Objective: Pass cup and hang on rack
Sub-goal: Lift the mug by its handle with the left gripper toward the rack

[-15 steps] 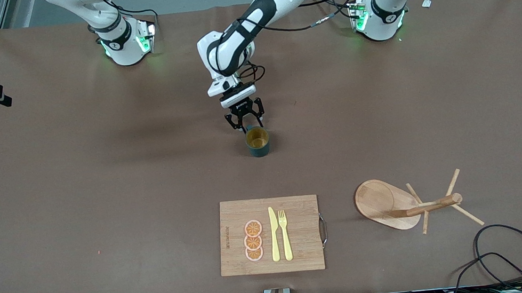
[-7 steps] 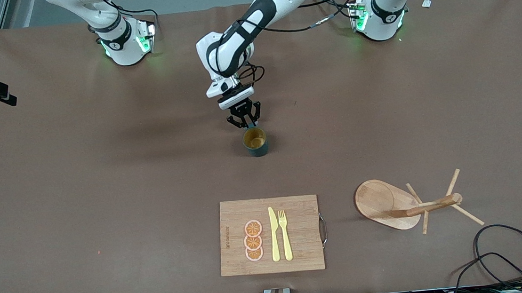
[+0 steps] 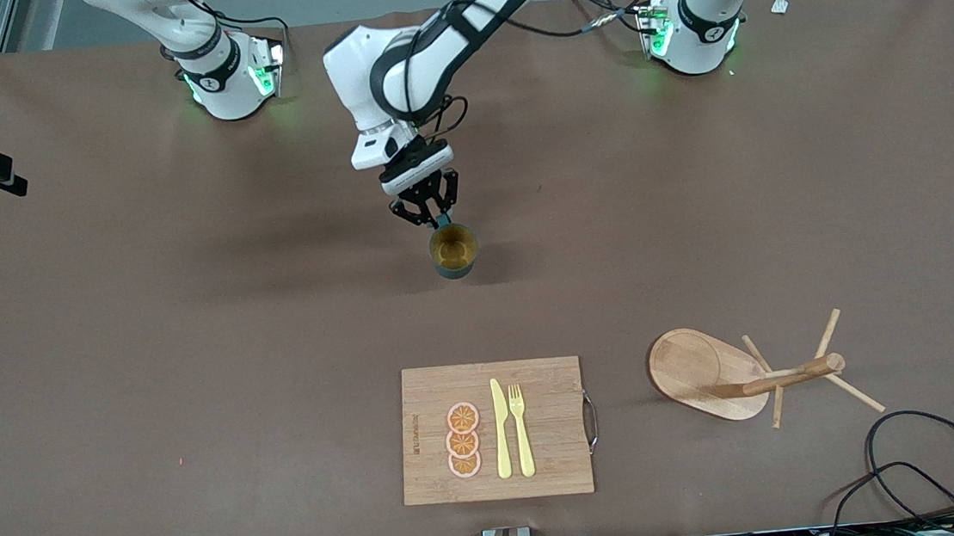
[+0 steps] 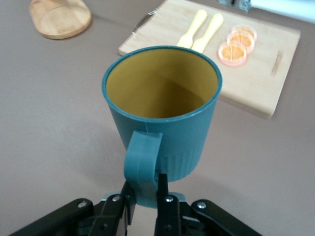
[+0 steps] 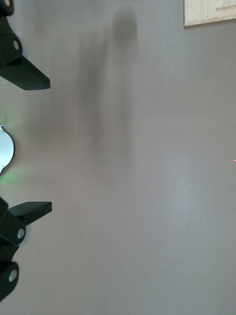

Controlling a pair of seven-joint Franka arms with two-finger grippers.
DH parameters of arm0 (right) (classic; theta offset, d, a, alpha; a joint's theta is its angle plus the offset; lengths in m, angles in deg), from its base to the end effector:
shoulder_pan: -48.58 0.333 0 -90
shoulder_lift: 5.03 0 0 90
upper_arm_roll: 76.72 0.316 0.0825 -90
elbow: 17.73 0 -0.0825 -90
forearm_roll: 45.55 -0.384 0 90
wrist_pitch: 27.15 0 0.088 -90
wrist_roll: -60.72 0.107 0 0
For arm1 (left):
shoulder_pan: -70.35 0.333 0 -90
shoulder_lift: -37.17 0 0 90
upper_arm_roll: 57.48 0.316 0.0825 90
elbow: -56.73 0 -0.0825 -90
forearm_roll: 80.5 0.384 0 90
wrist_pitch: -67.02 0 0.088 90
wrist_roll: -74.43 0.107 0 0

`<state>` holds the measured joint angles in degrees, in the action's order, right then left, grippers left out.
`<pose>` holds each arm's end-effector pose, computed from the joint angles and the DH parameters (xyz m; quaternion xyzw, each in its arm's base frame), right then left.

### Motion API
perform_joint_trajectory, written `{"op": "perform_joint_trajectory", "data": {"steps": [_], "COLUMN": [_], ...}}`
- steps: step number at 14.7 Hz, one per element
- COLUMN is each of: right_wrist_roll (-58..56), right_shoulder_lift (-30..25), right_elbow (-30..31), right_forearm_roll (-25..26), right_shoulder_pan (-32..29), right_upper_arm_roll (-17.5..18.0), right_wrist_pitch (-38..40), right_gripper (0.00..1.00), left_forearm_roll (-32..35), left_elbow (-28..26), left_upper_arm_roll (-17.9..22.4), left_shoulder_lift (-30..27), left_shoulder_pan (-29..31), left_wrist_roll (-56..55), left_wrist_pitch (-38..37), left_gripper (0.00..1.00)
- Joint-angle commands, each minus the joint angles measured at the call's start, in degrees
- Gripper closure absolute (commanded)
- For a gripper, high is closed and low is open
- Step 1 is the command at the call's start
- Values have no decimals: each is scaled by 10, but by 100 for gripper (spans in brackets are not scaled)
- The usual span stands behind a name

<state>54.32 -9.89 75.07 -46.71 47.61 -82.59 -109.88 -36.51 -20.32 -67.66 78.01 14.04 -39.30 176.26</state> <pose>0.5106 -0.0613 0.6364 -0.9988 0.0026 0.0437 0.0196 0.3613 -0.6333 0.3103 -0.9198 -0.2583 -0.2886 0.0632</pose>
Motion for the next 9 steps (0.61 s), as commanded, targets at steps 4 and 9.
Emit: {"op": "perform_joint_trajectory", "data": {"steps": [4, 9], "right_wrist_roll": [2, 2], "right_shoulder_lift": [-20, -20], "right_elbow": [18, 19], "right_forearm_roll": [27, 27], "right_shoulder_pan": [12, 12], "right_upper_arm_roll": [5, 4], "right_wrist_pitch": [-16, -14], "right_gripper": [0, 0], "left_forearm_roll": [-233, -426], "left_elbow": [-20, 4], "left_upper_arm_roll": [-6, -6], "left_shoulder_lift": [-156, -194], "left_shoulder_pan": [145, 282], "left_wrist_roll": [122, 185], "left_wrist_pitch": [-4, -4], "left_gripper": [100, 100]}}
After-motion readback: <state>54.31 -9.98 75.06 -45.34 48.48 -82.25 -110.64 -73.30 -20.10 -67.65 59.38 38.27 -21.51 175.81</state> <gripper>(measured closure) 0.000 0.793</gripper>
